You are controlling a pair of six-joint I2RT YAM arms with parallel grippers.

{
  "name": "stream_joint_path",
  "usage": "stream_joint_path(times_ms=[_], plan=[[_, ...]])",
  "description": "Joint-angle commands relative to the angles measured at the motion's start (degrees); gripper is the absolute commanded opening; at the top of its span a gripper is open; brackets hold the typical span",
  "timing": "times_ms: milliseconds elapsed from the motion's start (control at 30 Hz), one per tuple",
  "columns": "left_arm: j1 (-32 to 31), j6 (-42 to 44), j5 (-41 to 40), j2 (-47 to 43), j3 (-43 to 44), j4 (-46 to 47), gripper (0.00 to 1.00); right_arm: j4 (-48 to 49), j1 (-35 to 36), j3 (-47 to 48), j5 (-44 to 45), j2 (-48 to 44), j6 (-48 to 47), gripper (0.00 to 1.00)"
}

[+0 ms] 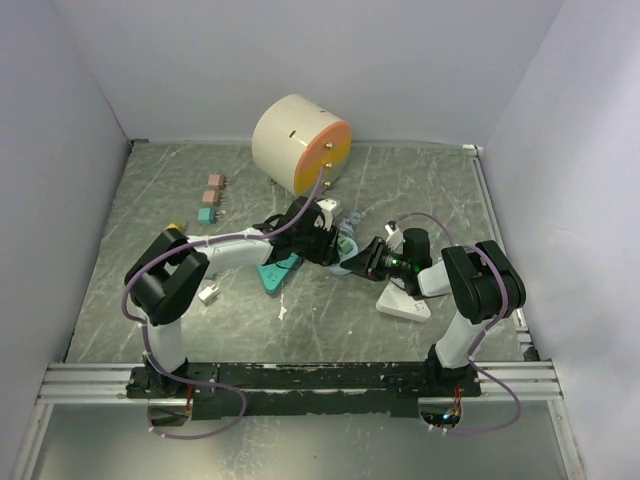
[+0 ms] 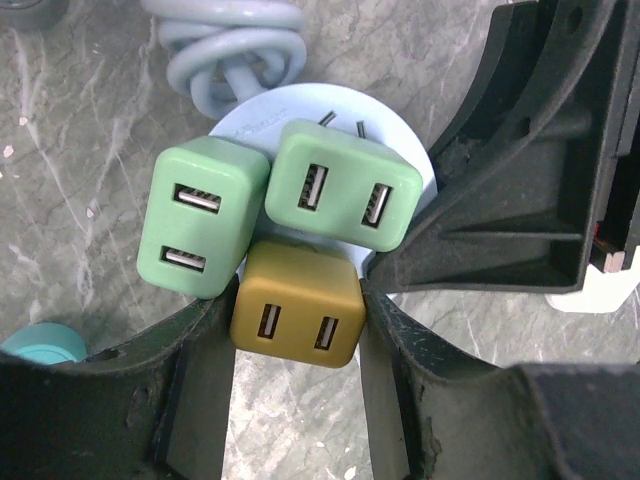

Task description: Pull the plug off the socket

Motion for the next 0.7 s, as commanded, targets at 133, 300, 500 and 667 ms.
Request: stream_joint_path(times_ms=[133,300,500,667], plan=[[-1.15,-1.89,4.69,-6.12,-2.78,7.34,0.07,-4.49,0.4,-0.47,6.64,1.08,-4.57,0.0],[-2.11,1.13,2.09,-10.56,-5.02,9.46,0.07,-7.52,0.25,-0.54,10.59,1.15,-4.91,0.0],[-2.12,0.76,0.32,-16.06,-9.09,13.29,0.07,-9.46,-1.12,-1.15,13.25,2.03,-4.83,0.0],[-1.92,-1.44,-0.12,-18.91,-9.33,11.56,0.07,-12.1,-1.63,-1.15,16.0,2.08,-5.62,0.0]])
